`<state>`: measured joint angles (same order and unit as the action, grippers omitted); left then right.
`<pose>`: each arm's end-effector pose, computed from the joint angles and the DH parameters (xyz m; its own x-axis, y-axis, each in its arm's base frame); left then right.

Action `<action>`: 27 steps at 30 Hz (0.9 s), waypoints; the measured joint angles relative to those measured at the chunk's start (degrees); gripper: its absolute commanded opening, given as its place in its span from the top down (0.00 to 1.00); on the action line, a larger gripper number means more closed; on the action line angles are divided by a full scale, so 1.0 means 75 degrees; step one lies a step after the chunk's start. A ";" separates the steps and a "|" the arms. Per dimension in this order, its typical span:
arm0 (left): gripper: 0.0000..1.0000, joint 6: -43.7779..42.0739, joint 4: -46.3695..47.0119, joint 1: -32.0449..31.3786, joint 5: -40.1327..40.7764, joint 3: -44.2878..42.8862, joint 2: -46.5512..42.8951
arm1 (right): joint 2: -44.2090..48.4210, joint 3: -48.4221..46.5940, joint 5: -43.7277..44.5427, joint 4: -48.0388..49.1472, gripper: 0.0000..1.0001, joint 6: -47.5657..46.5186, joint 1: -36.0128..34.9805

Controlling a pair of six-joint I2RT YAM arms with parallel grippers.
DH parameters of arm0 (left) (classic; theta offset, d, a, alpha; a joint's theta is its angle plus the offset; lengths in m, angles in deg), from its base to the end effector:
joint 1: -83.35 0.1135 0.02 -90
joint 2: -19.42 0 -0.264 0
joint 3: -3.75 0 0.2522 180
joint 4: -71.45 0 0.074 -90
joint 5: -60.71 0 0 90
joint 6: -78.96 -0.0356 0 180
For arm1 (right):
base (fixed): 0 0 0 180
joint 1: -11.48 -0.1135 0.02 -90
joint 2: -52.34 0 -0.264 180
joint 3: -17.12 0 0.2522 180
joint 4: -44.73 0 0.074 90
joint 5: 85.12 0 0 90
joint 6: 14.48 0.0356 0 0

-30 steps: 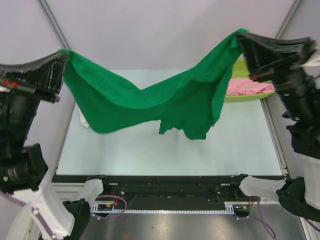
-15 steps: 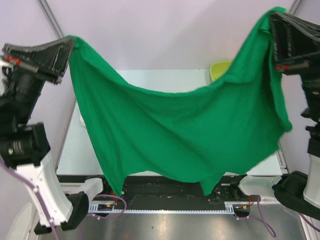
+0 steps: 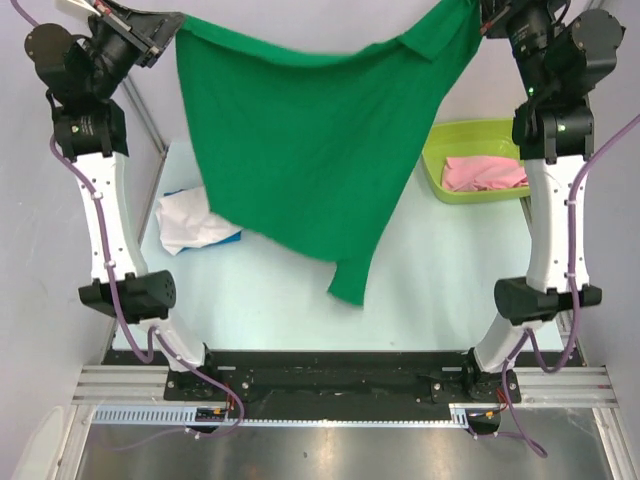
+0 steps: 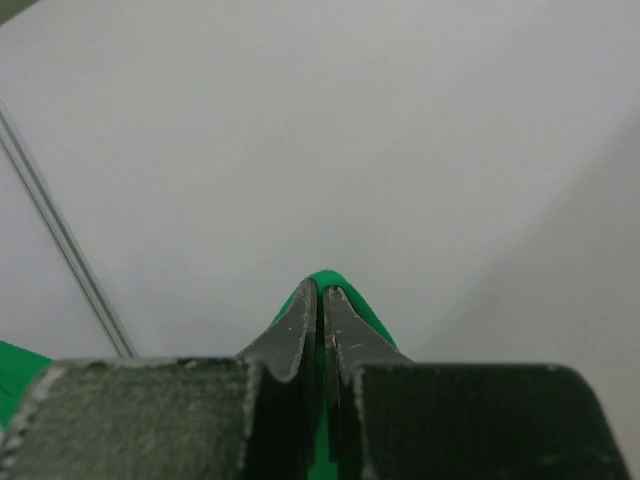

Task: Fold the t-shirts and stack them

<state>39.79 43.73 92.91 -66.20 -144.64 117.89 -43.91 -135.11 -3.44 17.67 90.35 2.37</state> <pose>0.3153 0.0314 0.6063 -0.0868 -0.6432 -0.7607 0.5513 0.6050 -0.5745 0.2810 0.0503 0.6378 0.3895 0.3189 -0.8640 -0.3946 0.9055 0.1564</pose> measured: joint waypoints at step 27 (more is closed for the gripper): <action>1.00 -0.1276 0.1900 0.0254 -0.0143 1.1587 -0.4141 | 0.5625 1.1803 -0.0289 0.1142 1.00 0.0160 -0.2460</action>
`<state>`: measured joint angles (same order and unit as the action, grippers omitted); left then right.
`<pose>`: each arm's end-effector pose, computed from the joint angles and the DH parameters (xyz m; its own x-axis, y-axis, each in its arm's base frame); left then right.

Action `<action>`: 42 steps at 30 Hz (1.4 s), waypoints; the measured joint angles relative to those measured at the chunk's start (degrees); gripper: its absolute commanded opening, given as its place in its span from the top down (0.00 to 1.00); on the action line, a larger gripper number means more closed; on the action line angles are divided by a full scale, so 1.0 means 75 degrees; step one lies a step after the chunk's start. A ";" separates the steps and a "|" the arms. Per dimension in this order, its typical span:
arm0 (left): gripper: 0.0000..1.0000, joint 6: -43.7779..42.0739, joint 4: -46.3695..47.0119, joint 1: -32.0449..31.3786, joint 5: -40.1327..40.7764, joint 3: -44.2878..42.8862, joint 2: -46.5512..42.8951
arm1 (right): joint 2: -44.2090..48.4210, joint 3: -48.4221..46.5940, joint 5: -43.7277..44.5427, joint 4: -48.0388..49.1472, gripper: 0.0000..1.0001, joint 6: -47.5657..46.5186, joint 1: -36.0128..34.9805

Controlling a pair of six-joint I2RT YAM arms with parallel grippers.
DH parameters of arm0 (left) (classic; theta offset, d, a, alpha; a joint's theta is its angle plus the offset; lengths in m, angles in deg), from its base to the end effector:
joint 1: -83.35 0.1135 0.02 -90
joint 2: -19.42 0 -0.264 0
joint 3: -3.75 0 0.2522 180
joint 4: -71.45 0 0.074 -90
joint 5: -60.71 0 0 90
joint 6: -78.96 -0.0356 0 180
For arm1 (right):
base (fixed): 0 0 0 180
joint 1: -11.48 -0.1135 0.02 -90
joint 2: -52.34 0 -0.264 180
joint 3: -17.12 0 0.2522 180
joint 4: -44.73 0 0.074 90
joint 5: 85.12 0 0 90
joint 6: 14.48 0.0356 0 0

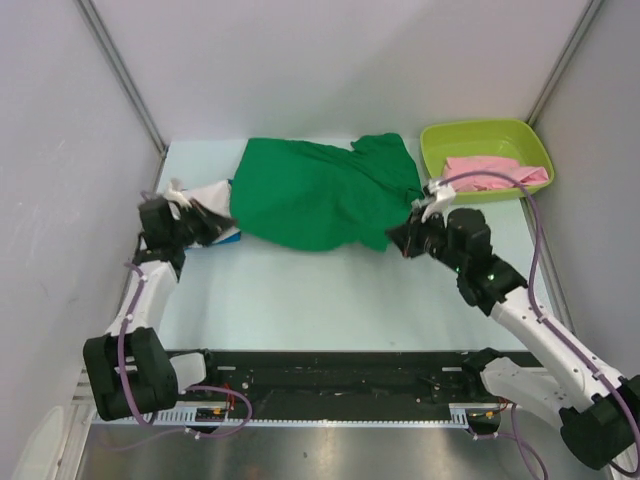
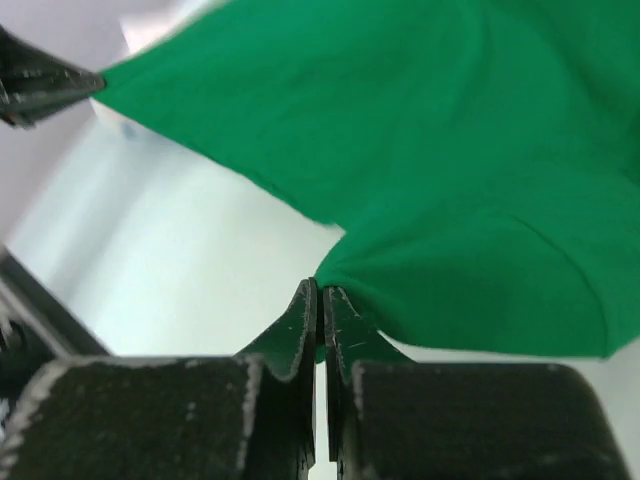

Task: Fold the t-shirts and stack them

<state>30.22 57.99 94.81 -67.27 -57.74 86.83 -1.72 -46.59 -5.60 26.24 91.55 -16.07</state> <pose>0.2648 0.0313 0.2974 -0.5164 -0.6351 -0.5745 0.0955 0.6239 -0.7756 0.1933 0.1081 0.3528 -0.3005 0.1495 -0.9420 -0.5527 0.7776 0.2997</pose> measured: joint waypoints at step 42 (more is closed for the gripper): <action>0.35 -0.1513 -0.6747 -0.0641 0.1912 0.0169 -0.4121 | 0.1990 -0.0131 0.1542 -0.7391 0.00 0.2725 -0.3928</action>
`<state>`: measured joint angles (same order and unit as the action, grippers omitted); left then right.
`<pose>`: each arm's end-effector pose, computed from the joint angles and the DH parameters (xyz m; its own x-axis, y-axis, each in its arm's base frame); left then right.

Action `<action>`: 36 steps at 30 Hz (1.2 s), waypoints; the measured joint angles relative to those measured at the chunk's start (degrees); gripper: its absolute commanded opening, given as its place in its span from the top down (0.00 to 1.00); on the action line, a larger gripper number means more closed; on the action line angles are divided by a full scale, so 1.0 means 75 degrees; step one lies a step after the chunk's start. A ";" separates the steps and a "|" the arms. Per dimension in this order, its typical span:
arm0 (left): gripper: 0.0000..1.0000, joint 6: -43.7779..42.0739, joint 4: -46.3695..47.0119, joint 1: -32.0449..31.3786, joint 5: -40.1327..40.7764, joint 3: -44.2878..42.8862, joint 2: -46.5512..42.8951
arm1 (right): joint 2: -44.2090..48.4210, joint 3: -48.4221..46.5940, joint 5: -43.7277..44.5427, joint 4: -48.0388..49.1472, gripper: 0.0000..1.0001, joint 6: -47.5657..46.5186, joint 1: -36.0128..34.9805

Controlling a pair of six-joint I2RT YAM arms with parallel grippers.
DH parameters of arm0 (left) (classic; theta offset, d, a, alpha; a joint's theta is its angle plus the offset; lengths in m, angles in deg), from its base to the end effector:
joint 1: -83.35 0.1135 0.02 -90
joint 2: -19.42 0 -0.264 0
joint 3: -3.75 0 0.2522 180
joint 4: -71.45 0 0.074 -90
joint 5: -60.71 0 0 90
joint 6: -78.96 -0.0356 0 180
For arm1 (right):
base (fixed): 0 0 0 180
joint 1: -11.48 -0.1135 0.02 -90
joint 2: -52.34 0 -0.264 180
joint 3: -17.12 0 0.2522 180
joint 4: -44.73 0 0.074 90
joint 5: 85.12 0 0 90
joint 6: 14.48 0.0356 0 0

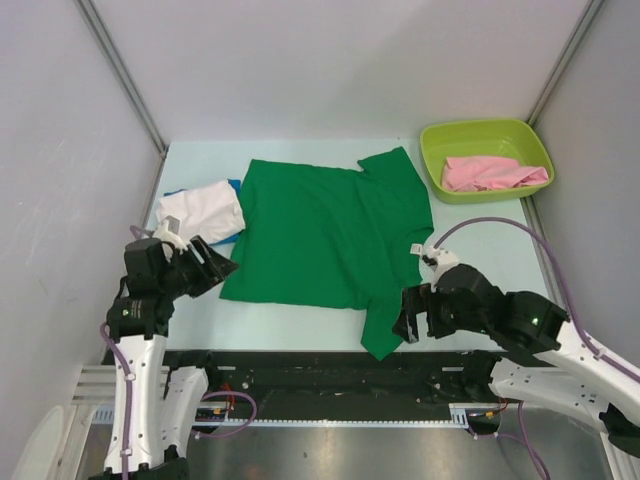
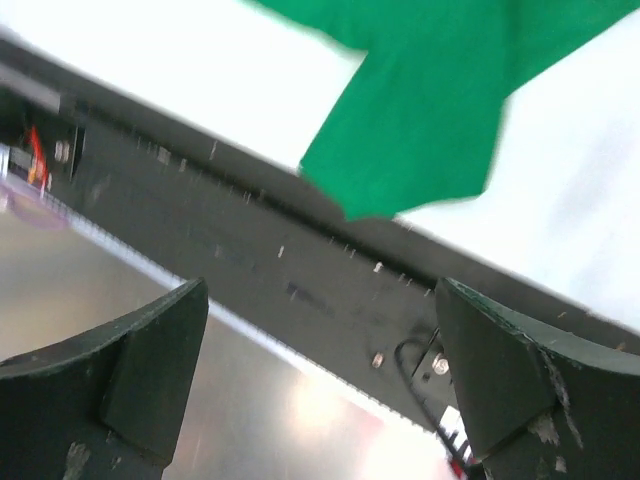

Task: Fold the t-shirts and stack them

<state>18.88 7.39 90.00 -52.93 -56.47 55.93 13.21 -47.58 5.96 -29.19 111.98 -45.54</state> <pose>0.1208 -0.0003 0.3030 -0.6559 -0.5365 -0.5310 -0.1496 0.7819 -0.6052 0.0635 0.0966 0.3071 -0.8215 -0.1745 -0.5429 -0.4274 0.8187 0.3836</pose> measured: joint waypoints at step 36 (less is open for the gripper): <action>0.37 0.0396 0.2582 0.0026 0.0134 -0.0863 0.3736 | -1.0824 -0.5447 0.0688 0.6015 0.00 -0.1842 0.5284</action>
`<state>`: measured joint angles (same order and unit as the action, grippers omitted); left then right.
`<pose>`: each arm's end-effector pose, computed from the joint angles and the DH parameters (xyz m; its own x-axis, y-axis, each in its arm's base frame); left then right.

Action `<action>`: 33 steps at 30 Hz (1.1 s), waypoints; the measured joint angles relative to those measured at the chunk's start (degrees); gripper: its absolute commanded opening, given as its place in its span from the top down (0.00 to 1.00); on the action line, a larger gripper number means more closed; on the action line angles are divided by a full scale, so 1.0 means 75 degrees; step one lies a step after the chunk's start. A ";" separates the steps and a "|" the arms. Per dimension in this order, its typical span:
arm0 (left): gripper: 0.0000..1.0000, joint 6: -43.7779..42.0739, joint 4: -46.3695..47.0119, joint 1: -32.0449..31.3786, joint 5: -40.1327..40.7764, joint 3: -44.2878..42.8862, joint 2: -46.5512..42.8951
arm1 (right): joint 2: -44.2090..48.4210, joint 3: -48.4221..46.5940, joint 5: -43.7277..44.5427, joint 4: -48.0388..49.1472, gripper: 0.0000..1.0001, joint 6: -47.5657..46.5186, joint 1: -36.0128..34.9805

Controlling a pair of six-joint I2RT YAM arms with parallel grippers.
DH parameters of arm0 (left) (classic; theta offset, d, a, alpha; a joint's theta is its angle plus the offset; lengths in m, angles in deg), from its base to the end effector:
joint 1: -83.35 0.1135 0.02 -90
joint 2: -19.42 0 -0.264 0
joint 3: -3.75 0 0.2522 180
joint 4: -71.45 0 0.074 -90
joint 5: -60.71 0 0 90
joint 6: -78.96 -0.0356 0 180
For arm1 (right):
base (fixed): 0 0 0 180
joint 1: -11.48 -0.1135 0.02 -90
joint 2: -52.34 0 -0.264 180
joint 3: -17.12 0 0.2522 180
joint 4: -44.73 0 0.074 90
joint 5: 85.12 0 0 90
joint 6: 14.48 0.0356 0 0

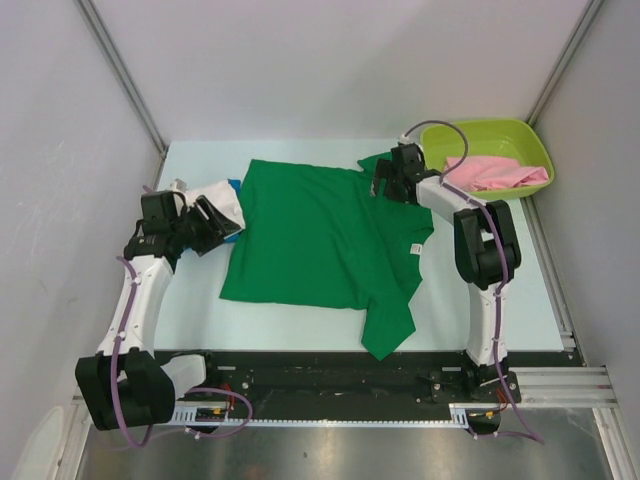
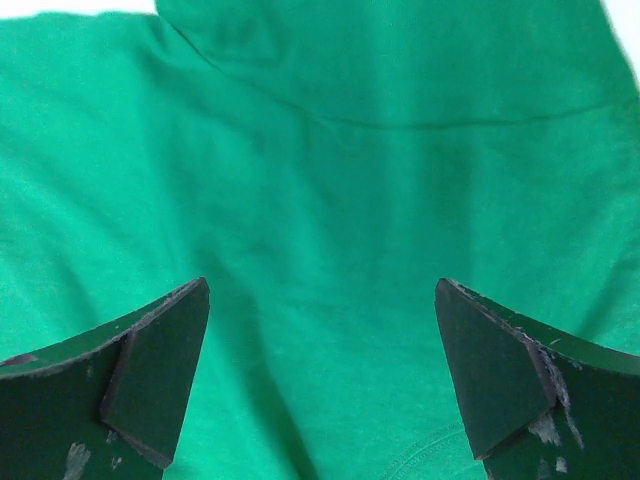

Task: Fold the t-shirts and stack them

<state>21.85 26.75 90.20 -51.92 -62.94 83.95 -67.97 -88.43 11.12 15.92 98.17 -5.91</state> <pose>0.2372 0.0147 0.2891 -0.6568 -0.5837 -0.4774 -0.2206 0.7541 -0.6186 0.4558 0.1387 0.2018 -0.6925 0.1843 -0.6975 0.0485 0.9765 0.2099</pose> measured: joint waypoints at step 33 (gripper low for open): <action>0.38 -0.0248 0.0111 0.0254 0.0233 0.0015 0.0149 | -0.2789 -0.3608 0.0787 -0.1320 0.00 -0.0431 0.0286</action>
<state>19.99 27.58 92.10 -50.17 -62.83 85.06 -88.89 -115.48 17.02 6.02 94.94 -3.77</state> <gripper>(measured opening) 0.626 0.994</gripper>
